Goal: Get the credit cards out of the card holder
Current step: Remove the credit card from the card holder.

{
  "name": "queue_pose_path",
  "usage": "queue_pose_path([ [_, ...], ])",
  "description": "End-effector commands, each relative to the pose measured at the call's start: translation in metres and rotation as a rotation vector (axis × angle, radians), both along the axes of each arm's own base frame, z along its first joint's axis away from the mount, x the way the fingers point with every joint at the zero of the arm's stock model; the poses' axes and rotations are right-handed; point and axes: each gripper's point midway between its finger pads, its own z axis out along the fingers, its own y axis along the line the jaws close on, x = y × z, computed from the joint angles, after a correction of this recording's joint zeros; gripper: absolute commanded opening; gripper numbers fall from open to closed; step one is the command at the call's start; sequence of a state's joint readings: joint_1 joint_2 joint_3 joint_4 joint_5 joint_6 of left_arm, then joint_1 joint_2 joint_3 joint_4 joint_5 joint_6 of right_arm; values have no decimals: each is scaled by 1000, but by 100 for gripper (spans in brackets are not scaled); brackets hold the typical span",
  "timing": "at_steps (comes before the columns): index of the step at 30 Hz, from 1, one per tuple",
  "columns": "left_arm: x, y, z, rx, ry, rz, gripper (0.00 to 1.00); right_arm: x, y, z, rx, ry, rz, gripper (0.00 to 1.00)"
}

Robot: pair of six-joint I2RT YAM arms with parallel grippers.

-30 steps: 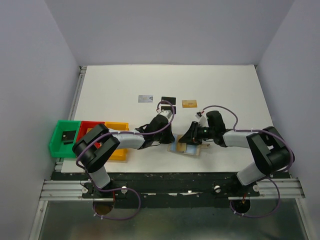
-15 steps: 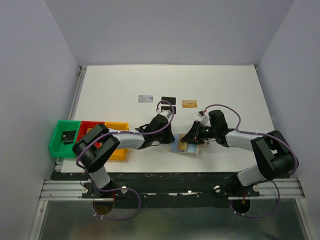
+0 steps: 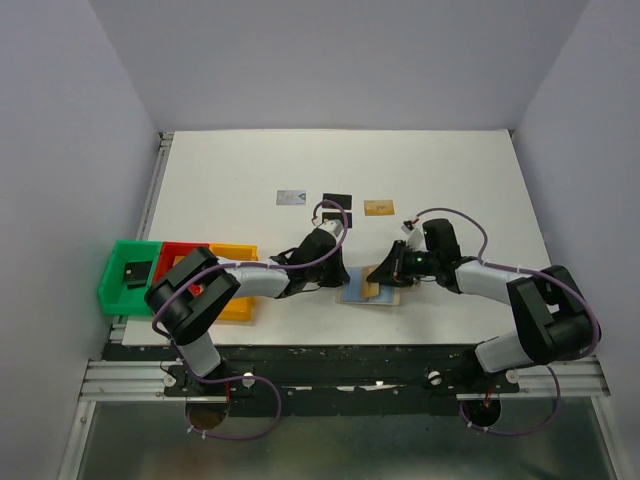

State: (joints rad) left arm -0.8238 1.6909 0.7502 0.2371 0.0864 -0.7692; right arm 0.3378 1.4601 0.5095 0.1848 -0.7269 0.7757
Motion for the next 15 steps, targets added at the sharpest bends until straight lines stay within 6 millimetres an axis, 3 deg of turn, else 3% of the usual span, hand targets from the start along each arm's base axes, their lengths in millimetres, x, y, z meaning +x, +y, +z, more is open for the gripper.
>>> queue_pose_path([
  [1, -23, 33, -44, 152, 118, 13, 0, 4, -6, 4, -8, -28, -11, 19],
  [9, -22, 33, -42, 154, 104, 13, 0, 2, -17, -2, -47, -13, -33, 5],
  [15, -21, 27, -32, 154, 63, -15, 0, -4, -43, -18, -185, 16, -80, 0],
])
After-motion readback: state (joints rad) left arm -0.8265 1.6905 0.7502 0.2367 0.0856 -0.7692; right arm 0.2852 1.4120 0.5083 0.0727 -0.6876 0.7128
